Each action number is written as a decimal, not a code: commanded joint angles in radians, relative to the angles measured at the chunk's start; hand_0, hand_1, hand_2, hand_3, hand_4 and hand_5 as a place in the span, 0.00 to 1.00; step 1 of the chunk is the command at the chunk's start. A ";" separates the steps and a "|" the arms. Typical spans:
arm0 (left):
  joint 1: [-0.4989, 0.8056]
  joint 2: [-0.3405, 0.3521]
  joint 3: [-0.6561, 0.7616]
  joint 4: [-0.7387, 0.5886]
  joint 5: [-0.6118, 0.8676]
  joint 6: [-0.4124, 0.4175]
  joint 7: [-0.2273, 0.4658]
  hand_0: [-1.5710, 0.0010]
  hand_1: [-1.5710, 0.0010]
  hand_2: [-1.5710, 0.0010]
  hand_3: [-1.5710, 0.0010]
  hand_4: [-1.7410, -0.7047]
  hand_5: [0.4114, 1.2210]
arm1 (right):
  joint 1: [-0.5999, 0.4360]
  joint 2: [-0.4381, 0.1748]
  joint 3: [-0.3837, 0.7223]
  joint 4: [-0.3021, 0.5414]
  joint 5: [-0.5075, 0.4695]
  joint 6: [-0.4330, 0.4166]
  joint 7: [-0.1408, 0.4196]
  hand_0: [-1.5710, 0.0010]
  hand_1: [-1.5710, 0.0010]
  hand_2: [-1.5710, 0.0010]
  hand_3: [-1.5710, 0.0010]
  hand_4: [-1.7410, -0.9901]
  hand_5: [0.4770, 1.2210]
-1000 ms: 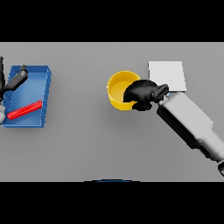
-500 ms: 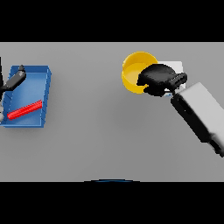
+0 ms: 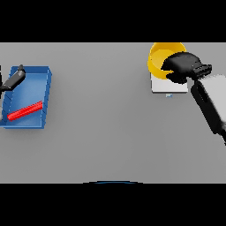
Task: Pick up the red beaker and tilt it to pour out 1 green nut into yellow bowl. Pick up the yellow bowl and place it on the metallic measuring scale.
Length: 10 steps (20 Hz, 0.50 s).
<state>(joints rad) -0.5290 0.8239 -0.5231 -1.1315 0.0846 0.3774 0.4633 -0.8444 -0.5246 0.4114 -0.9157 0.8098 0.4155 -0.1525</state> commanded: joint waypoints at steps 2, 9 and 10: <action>0.012 0.002 -0.007 -0.022 -0.003 0.004 0.002 1.00 1.00 1.00 1.00 0.98 0.34 | 0.000 -0.005 -0.005 0.055 0.017 -0.044 -0.026 0.00 0.00 0.06 0.22 0.00 1.00; 0.008 0.011 -0.005 -0.017 -0.007 -0.001 0.013 1.00 1.00 1.00 1.00 0.98 0.33 | -0.007 0.021 -0.023 0.202 0.027 -0.106 -0.050 0.00 0.00 0.11 0.14 0.00 1.00; 0.010 0.005 -0.005 -0.019 -0.003 -0.003 0.007 1.00 1.00 1.00 1.00 0.98 0.33 | -0.002 0.023 -0.022 0.221 0.028 -0.120 -0.074 0.00 0.00 0.12 0.15 0.00 1.00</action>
<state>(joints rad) -0.5193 0.8283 -0.5286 -1.1504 0.0815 0.3737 0.4695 -0.8455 -0.5019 0.3894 -0.6945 0.8378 0.2960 -0.2270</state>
